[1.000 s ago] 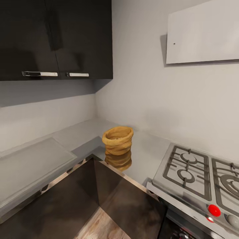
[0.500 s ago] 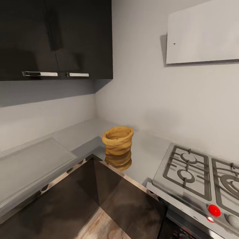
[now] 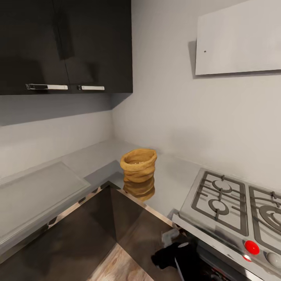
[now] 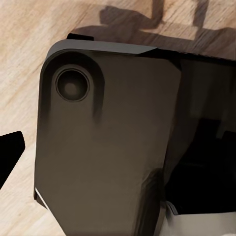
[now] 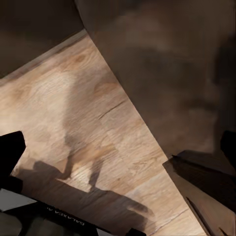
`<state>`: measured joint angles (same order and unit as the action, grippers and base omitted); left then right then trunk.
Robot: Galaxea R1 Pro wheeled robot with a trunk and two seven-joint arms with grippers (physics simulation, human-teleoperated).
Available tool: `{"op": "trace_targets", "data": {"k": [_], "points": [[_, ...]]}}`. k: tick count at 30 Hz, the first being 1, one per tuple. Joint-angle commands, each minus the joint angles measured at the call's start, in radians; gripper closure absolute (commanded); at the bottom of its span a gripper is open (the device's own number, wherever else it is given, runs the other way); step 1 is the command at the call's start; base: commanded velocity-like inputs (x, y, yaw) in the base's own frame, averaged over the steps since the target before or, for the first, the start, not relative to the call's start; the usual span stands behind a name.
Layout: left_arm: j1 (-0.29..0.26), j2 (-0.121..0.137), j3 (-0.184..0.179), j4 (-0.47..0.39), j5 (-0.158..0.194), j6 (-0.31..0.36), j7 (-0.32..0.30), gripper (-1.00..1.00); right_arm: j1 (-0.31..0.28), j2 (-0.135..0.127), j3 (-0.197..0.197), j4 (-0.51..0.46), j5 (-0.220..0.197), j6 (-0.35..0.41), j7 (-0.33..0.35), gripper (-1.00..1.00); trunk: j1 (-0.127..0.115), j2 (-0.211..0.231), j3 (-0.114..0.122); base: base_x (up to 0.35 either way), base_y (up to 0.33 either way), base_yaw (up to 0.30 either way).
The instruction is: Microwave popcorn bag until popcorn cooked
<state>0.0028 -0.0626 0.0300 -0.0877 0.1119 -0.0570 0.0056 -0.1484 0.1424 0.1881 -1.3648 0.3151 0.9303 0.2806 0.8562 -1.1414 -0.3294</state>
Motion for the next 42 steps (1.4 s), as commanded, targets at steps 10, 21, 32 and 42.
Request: {"op": "trace_targets", "data": {"k": [10, 21, 32, 42], "points": [[0.0, -0.002, 0.002, -0.001, 0.008, -0.001, 0.001, -1.0, -0.501, 0.032, 0.05, -0.157, -0.01, 0.117, 0.014, -1.0, 0.0, -0.001, -0.001, 0.0, 0.0, 0.0], [0.0, -0.002, 0.002, -0.001, 0.008, -0.001, 0.001, -1.0, -1.056, 0.032, -0.161, 0.269, -0.008, 0.117, -0.175, -1.0, 0.0, -0.001, -0.001, 0.0, 0.0, 0.0], [0.001, -0.002, 0.002, -0.001, 0.009, -0.001, 0.001, -1.0, -1.155, 0.032, -0.238, 0.333, -0.013, 0.117, -0.29, -1.0, 0.0, -0.001, -0.001, 0.0, 0.0, 0.0], [0.001, -0.002, 0.003, -0.002, 0.009, -0.001, 0.001, -1.0, -1.156, 0.032, -0.252, 0.431, -0.016, 0.117, -0.29, -1.0, 0.0, -0.001, -0.001, 0.0, 0.0, 0.0]]}}
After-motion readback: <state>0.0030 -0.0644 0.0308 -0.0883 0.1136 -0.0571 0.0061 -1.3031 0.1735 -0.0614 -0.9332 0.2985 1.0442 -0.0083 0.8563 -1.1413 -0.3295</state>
